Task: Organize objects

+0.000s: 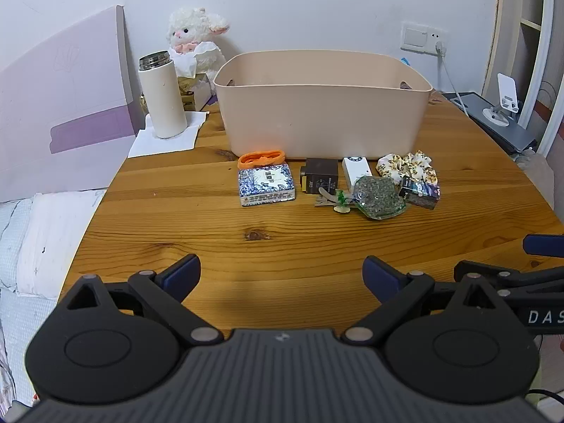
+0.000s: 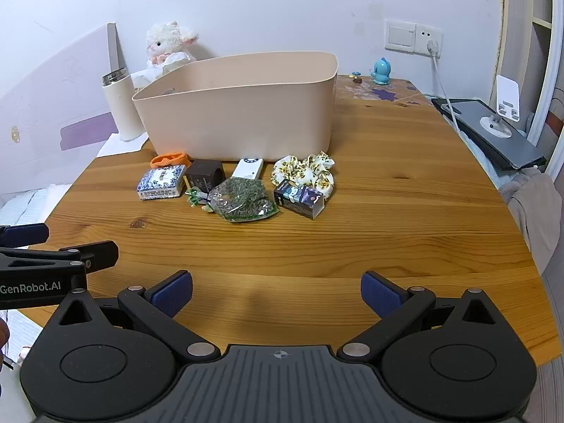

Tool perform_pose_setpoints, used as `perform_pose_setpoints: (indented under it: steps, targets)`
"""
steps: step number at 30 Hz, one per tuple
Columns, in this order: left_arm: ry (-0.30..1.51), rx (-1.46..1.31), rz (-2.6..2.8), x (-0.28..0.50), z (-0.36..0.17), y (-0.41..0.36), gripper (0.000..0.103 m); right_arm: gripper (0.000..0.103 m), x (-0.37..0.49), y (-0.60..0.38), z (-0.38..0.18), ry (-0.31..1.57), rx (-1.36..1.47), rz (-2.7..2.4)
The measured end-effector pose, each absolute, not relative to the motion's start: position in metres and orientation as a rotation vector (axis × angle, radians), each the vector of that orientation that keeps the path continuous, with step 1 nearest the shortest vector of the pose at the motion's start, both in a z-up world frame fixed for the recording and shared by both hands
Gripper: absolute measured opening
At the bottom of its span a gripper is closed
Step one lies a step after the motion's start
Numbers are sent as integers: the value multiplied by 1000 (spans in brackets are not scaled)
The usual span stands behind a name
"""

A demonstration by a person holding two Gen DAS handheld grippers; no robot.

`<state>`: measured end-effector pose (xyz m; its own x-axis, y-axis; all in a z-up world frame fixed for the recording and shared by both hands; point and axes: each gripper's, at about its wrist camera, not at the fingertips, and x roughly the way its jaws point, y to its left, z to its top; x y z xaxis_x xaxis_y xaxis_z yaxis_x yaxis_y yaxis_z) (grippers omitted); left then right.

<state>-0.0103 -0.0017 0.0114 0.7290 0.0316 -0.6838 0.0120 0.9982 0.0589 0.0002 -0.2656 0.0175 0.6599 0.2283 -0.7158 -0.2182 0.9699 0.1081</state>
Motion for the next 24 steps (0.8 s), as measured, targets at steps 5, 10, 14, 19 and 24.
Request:
perform_pose_setpoints:
  steps: [5,10,14,19,24]
  targets:
    - [754,60,11,-10,12,-1,99,103,0,-265,17,811,11,252]
    - [754,60,10,-10,12,-1,99,103,0,-265,18,812,11,251]
    - [754,59,10,-10,12,-1,99,103,0,-265,18,811,11,251]
    - [755,56,8,-10,11,-1,99,103,0,-265,18,811,11,245]
    - [758,56,11,-12,11,-1,99,103,0,-265,17,815,13,246]
